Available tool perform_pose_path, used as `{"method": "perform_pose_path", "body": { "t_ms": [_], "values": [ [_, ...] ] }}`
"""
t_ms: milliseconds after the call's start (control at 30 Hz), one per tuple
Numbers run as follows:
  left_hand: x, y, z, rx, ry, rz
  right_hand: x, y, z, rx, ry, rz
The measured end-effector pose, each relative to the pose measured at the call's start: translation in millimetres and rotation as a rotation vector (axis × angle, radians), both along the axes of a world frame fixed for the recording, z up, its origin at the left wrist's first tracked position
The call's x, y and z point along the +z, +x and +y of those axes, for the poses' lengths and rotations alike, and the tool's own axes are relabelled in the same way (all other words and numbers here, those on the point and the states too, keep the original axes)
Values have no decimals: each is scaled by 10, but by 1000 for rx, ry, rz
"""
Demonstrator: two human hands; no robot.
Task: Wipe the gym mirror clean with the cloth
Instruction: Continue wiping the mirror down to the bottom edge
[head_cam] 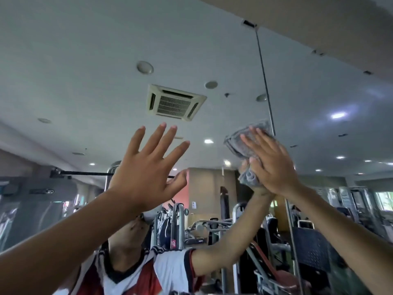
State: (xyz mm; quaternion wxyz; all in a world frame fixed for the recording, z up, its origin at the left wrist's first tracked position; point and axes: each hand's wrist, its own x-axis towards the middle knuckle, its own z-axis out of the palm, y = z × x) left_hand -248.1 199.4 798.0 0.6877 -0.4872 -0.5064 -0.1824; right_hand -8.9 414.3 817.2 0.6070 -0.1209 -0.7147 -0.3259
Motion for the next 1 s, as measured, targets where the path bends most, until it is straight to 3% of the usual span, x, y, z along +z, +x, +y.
{"method": "perform_pose_path", "body": {
  "t_ms": [67, 133, 200, 300, 367, 433, 600, 667, 733, 800, 867, 1000],
  "values": [
    [-7, 6, -3, 10, 8, -4, 323, -130, -103, 1, -232, 264],
    [-3, 22, -16, 7, 12, -9, 491, -461, -361, 5, -354, 405],
    [16, 32, -46, -4, 6, -15, 353, -781, -646, 22, -247, 328],
    [17, -85, -228, 60, -77, 72, -184, -829, -705, -2, 99, -43],
    [51, -322, -549, 135, -150, 145, -367, -574, -509, -11, 204, -203],
    [51, -614, -927, 184, -153, 143, -301, -381, -355, -13, 143, -156],
    [-134, -1029, -1397, 227, -93, 40, 417, -1036, -1017, -4, -323, 330],
    [-197, -1125, -1468, 215, -96, 19, 428, -1460, -1435, 24, -243, 290],
    [-272, -1247, -1564, 217, -108, 9, 179, -1755, -1679, 40, -23, 90],
    [-301, -1371, -1697, 227, -133, 21, -104, -1761, -1645, 23, 197, -146],
    [-299, -1520, -1885, 242, -159, 56, -176, -1534, -1422, 22, 274, -260],
    [-286, -1807, -2256, 248, -106, 54, 233, -1237, -1184, 30, 40, -14]
  ]
}}
